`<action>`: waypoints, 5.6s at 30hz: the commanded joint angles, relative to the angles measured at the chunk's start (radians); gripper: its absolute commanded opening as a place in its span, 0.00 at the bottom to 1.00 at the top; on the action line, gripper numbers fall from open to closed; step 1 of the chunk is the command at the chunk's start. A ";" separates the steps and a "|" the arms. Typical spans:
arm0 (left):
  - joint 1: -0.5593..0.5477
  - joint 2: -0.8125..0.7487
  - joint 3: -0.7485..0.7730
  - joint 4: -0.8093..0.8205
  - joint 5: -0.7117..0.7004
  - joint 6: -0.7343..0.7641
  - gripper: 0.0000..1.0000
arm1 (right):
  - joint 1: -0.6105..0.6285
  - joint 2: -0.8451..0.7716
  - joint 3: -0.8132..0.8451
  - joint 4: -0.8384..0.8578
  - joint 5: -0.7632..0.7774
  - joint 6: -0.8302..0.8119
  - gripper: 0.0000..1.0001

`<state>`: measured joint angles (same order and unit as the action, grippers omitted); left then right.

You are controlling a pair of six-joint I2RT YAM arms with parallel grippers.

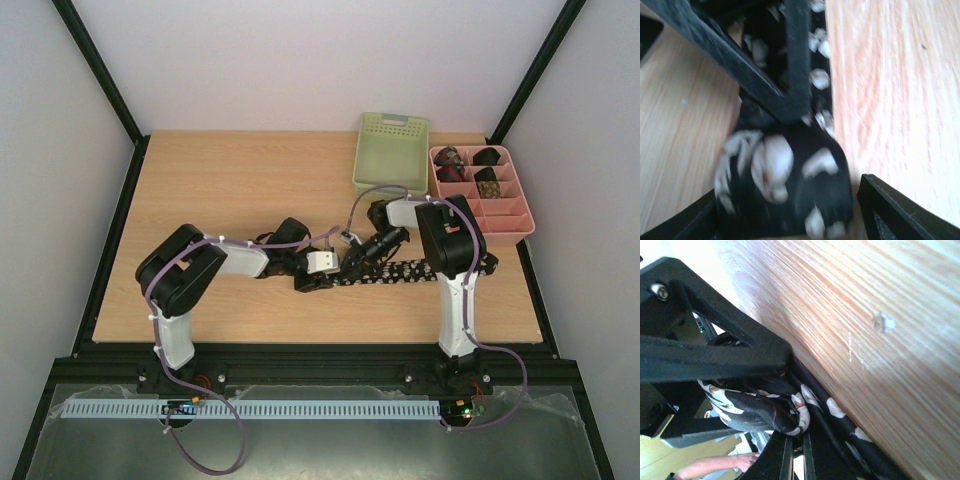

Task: Roll the ties
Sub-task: Roll the tie at the center of the board.

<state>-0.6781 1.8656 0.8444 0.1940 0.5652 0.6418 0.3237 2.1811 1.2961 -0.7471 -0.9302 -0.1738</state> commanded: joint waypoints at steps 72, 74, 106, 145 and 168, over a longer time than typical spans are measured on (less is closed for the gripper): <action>-0.073 0.136 0.076 -0.158 -0.194 -0.065 0.30 | -0.048 -0.047 -0.006 -0.139 0.103 -0.039 0.17; -0.073 0.136 0.076 -0.157 -0.193 -0.066 0.31 | -0.061 -0.049 -0.018 -0.116 0.145 -0.026 0.04; -0.139 0.217 0.156 0.119 -0.078 -0.175 0.55 | -0.131 0.018 -0.013 -0.174 0.013 -0.111 0.01; -0.098 0.037 0.054 0.258 0.036 -0.166 0.48 | -0.182 0.077 -0.041 -0.078 0.257 -0.035 0.01; -0.140 0.264 0.187 0.010 -0.146 -0.154 0.40 | -0.173 0.039 -0.036 -0.067 0.202 -0.034 0.01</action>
<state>-0.8070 2.0621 1.0767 0.3878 0.5457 0.4370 0.1444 2.1773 1.2812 -0.8856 -0.8646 -0.2874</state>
